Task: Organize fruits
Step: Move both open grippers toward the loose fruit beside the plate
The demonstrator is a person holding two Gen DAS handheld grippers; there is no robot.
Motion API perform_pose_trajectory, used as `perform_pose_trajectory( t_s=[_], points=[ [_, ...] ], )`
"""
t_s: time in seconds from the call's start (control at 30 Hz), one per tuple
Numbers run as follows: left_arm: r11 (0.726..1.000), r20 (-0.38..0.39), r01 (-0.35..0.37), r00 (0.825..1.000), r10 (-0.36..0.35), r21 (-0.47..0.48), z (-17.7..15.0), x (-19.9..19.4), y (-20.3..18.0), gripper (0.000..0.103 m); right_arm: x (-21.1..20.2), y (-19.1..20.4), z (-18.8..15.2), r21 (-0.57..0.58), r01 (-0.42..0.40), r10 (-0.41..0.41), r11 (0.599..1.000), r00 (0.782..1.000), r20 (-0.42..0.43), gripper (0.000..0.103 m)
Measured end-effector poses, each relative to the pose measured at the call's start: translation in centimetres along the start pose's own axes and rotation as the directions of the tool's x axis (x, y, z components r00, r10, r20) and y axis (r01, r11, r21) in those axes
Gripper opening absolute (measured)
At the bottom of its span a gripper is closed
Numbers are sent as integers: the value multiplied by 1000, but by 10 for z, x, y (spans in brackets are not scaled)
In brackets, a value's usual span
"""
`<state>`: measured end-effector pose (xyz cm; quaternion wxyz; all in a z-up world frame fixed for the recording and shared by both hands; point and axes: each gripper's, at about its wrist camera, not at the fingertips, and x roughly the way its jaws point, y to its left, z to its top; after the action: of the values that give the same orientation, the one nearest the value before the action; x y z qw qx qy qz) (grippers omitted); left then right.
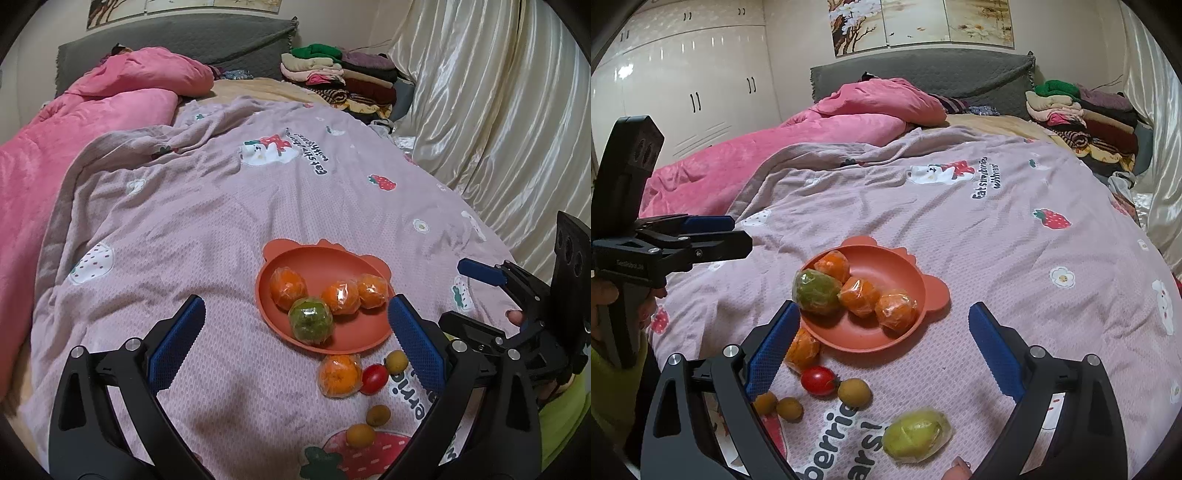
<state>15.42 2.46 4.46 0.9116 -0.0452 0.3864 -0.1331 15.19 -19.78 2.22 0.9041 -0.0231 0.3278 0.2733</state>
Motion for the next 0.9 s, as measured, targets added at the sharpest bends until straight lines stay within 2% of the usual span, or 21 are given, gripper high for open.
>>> perform_pose_trajectory(
  t_s=[0.9],
  points=[
    [1000, -23, 20, 1000, -19, 9, -15, -5, -10, 93, -16, 13, -27, -21, -7, 6, 1000, 999, -34, 93]
  ],
)
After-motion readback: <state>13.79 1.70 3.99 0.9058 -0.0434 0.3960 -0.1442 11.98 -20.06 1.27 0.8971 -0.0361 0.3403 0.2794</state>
